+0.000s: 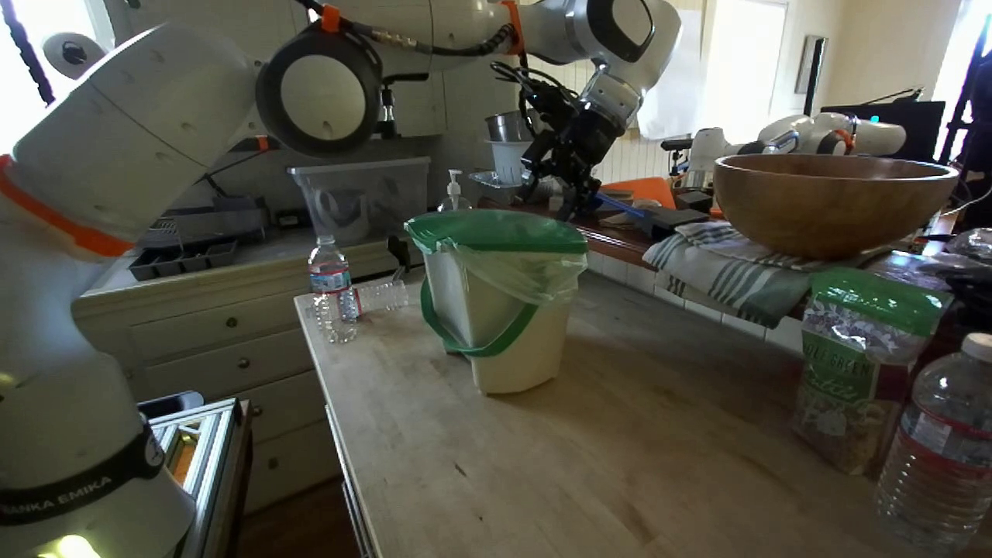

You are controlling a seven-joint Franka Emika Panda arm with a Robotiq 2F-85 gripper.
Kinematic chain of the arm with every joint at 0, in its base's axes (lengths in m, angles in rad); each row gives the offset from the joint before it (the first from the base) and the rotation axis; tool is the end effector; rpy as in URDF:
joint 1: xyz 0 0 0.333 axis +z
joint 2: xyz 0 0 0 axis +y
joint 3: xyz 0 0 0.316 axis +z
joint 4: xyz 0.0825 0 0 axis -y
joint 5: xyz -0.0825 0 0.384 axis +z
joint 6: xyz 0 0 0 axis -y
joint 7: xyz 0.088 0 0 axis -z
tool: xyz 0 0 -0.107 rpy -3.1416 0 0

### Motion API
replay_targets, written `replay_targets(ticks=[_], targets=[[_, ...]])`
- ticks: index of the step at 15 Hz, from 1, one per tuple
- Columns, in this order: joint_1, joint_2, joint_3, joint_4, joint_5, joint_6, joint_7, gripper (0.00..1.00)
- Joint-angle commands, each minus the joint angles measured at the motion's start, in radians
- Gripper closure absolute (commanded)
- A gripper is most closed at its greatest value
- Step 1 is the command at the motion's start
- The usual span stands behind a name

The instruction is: Open the lid of the bin

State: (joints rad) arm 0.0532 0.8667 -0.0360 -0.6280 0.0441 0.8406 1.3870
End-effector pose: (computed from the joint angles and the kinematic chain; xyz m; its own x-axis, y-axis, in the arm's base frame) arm 0.6750 0.0294 0.4478 0.1776 -0.9758 -0.1274 -0.7736 -0.2185 0.5949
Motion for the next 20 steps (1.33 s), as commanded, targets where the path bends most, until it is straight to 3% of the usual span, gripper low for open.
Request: replay_targets(ticks=[1, 20], targets=[[0.001, -0.046, -0.01, -0.084, 0.018, 0.0, 0.016, 0.0], [0.001, -0.242, 0.0, -0.284, 0.094, 0.0, 0.033, 0.0]])
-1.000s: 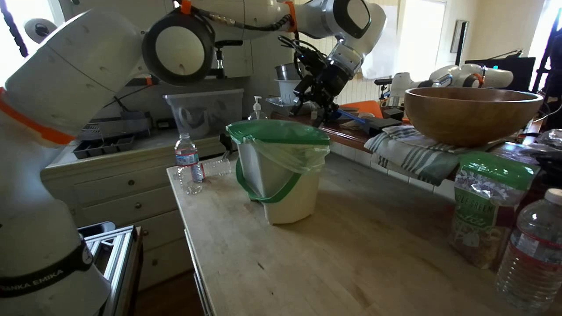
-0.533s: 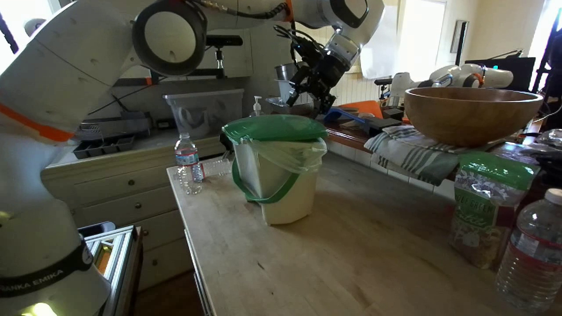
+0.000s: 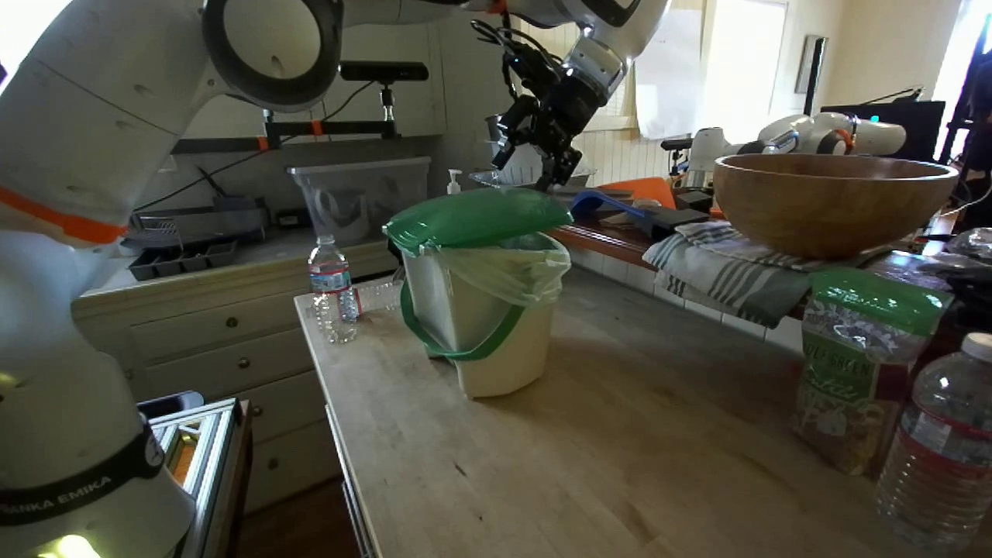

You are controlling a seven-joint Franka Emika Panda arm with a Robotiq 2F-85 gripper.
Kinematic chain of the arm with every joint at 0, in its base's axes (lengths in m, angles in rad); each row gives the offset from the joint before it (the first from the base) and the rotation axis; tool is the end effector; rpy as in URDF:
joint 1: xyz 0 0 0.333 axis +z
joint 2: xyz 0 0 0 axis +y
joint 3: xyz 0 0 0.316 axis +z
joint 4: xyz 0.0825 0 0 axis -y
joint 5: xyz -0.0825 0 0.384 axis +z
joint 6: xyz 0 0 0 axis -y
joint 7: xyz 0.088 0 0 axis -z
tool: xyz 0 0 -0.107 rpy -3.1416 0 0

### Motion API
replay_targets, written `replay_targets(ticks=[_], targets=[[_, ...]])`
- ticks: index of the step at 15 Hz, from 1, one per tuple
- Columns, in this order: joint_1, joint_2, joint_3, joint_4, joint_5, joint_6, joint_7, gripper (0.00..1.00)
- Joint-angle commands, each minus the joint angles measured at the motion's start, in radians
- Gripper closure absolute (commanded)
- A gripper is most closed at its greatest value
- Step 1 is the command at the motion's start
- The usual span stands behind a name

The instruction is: Open the lid of the bin

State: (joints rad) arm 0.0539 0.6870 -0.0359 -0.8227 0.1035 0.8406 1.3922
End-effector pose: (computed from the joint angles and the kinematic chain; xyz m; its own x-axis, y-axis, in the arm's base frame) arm 0.6443 0.0348 0.4928 0.1709 -0.9670 -0.1889 -0.7644 -0.2511 0.5938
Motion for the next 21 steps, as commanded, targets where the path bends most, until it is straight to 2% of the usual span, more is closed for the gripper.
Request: replay_targets(ticks=[1, 13, 21], targets=[[0.002, -0.068, 0.0, -0.092, 0.036, 0.0, 0.03, 0.0], [0.05, -0.143, -0.006, -0.129, -0.02, 0.0, 0.05, 0.0], [0.088, -0.225, -0.005, -0.211, -0.092, 0.0, 0.05, 0.0]])
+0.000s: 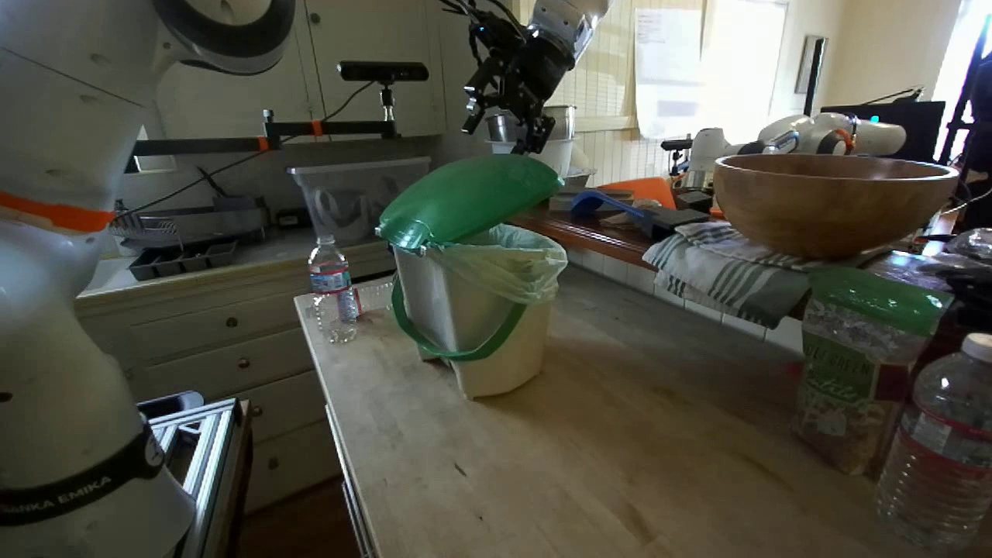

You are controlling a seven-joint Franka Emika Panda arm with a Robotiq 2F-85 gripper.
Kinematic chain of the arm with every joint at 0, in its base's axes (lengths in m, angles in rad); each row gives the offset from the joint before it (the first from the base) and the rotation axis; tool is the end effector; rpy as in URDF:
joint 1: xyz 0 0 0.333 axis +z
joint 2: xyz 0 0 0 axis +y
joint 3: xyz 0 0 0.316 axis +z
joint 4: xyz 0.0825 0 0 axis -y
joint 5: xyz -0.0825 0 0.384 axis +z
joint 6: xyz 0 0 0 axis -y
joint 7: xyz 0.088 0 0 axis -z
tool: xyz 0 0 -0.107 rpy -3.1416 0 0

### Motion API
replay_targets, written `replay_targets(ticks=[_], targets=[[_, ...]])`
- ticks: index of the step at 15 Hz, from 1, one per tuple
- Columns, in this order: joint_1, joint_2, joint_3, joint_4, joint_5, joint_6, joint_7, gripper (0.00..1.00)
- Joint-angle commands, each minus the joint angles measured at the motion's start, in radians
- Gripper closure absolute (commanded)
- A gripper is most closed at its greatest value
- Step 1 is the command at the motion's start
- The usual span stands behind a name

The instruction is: Open the lid of the bin

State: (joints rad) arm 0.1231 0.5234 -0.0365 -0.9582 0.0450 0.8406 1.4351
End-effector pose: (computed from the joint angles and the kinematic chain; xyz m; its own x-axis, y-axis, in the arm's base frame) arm 0.6075 0.0658 0.5436 0.2022 -0.9735 -0.1072 -0.7763 -0.2260 0.5885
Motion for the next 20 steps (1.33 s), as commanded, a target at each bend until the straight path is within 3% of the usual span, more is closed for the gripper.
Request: replay_targets(ticks=[1, 20], targets=[[0.021, -0.07, -0.005, -0.084, -0.041, 0.0, 0.006, 0.0], [0.013, -0.241, 0.014, -0.233, -0.08, 0.0, -0.074, 0.0]])
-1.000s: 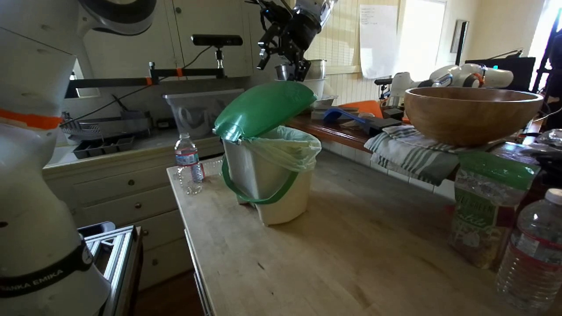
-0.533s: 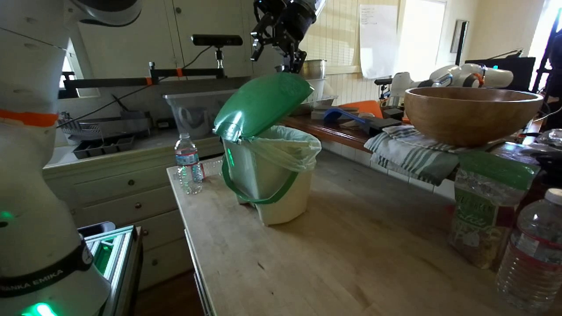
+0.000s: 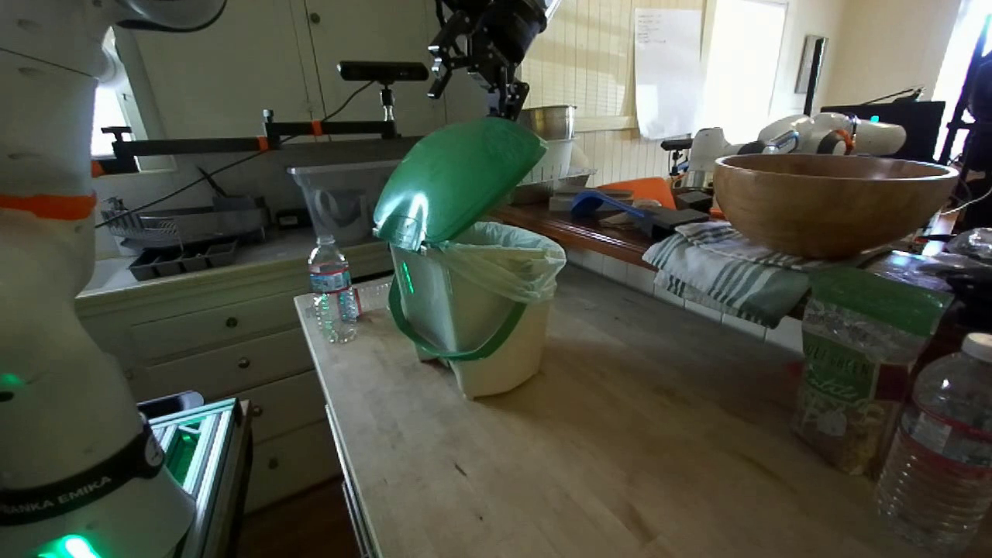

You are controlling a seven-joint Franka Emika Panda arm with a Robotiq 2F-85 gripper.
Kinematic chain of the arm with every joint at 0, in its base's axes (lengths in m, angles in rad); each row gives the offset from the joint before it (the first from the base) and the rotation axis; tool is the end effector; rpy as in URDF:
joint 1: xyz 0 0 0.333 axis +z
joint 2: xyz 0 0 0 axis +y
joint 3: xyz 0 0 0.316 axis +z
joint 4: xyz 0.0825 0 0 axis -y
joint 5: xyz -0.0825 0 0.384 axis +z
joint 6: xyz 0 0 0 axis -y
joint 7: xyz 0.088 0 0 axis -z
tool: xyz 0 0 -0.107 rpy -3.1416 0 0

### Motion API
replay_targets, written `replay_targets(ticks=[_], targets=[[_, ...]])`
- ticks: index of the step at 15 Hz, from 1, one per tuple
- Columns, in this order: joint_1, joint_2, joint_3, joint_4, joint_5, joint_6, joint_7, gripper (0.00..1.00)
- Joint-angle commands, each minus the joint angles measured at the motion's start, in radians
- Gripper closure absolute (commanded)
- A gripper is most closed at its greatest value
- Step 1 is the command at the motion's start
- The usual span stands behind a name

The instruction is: Open the lid of the bin

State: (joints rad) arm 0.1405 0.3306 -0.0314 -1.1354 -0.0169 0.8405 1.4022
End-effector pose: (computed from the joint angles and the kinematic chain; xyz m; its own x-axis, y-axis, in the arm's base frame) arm 0.5590 0.0625 0.5892 0.2428 -0.9674 -0.0716 -0.7780 -0.2382 0.5814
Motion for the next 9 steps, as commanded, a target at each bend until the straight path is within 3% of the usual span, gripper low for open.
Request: replay_targets(ticks=[1, 9], targets=[[-0.007, -0.052, 0.008, -0.049, -0.017, 0.0, -0.049, 0.0], [-0.025, -0.067, 0.003, -0.035, -0.023, 0.001, -0.14, 0.0]])
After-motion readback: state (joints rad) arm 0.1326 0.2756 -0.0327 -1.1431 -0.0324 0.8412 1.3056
